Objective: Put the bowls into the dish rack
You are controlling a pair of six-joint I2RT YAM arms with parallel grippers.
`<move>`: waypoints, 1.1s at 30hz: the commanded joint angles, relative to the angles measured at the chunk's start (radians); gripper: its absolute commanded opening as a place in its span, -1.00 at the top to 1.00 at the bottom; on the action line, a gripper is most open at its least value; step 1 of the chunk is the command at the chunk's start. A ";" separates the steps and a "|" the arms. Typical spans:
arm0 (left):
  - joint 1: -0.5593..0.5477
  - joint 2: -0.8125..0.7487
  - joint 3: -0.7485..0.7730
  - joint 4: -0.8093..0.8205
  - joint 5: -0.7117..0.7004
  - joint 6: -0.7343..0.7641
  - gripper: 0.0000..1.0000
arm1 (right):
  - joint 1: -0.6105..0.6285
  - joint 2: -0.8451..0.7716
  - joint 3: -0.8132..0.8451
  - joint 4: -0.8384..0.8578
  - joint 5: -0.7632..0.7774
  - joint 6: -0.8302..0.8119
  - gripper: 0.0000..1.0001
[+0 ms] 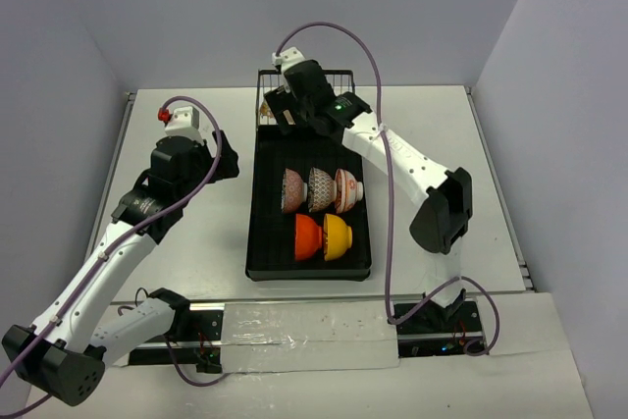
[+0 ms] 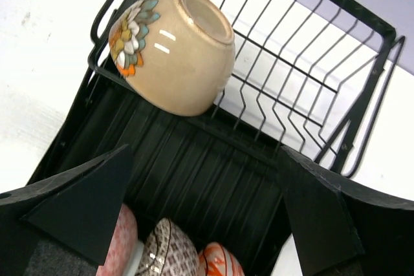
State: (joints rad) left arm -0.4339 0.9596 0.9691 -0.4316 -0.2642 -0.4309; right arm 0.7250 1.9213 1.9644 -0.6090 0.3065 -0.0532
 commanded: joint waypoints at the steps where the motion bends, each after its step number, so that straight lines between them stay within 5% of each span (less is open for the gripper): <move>1: 0.009 -0.015 0.033 0.017 -0.018 0.003 -0.98 | -0.030 0.041 0.071 0.031 -0.036 0.027 -1.00; 18: 0.027 0.004 0.031 0.021 0.006 0.000 -0.98 | -0.128 0.173 0.139 0.178 -0.349 0.124 -1.00; 33: 0.052 0.016 0.033 0.021 0.040 -0.006 -0.98 | -0.173 0.277 0.238 0.181 -0.472 0.191 -0.99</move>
State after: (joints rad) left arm -0.3901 0.9760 0.9691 -0.4316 -0.2409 -0.4316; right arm 0.5770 2.1880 2.1593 -0.4709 -0.1154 0.1009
